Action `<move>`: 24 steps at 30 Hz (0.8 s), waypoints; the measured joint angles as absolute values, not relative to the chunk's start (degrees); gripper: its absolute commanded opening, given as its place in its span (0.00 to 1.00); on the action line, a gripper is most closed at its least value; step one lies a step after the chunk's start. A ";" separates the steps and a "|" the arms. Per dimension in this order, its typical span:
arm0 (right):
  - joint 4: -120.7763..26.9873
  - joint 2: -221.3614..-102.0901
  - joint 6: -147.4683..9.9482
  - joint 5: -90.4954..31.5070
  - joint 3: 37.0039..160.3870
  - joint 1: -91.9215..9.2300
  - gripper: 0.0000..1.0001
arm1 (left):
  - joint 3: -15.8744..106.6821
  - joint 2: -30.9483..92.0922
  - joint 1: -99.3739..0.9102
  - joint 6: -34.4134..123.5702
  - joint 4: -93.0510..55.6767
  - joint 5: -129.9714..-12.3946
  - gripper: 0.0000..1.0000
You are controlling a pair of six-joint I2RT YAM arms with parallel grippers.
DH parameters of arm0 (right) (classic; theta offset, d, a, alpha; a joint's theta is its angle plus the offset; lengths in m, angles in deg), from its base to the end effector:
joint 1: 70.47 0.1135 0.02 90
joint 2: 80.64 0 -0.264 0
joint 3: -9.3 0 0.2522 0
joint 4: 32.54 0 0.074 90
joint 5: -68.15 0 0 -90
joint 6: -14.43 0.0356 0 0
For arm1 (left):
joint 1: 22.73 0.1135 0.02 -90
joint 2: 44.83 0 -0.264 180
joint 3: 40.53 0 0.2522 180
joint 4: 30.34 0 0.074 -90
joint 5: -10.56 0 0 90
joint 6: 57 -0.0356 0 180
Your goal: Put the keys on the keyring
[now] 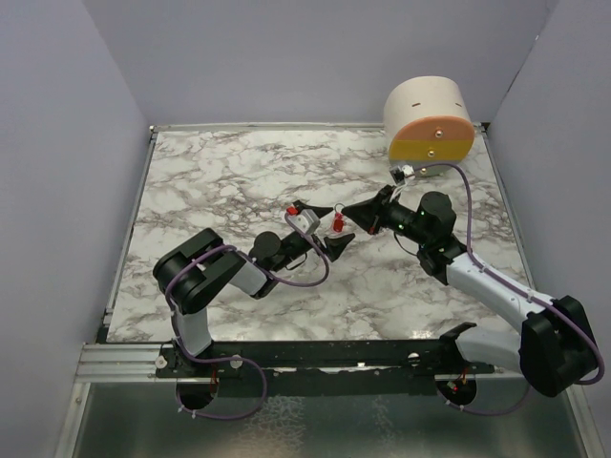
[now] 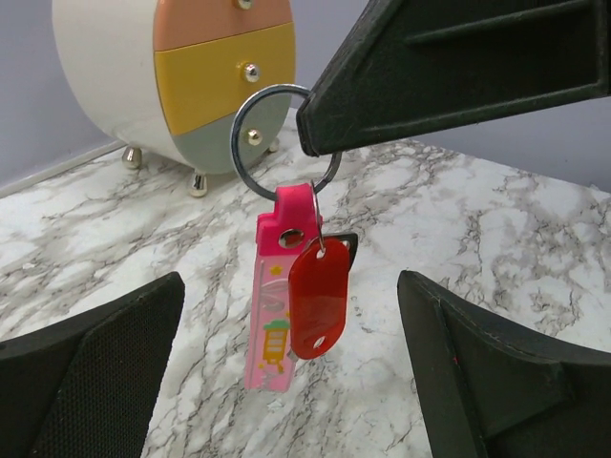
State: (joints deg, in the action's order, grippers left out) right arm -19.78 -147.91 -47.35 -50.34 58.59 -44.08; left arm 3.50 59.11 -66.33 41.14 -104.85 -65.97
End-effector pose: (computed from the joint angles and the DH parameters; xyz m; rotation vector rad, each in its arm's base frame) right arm 0.2278 0.1320 0.2696 -0.3739 1.7395 1.1168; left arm 0.2225 -0.2233 0.1789 0.6147 1.2373 -0.9161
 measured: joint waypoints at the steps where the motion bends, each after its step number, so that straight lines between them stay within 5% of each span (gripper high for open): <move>1: -19.78 -147.91 -47.37 -50.50 58.59 -44.08 0.01 | 3.63 59.11 -66.37 40.97 -104.87 -65.97 0.94; 11: -20.52 -147.91 -47.43 -51.44 58.92 -44.08 0.01 | 3.80 58.12 -66.65 39.06 -104.87 -67.98 0.91; 16: -21.11 -147.91 -47.61 -51.83 59.46 -44.08 0.01 | 4.28 57.77 -66.65 38.39 -104.85 -68.81 0.74; 24: -22.73 -147.91 -48.29 -52.16 59.55 -44.08 0.01 | 5.40 57.77 -66.65 38.36 -104.87 -70.14 0.71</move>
State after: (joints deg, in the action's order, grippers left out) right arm -22.73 -147.91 -48.29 -52.16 59.55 -44.08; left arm 5.40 57.77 -66.65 38.36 -104.87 -70.14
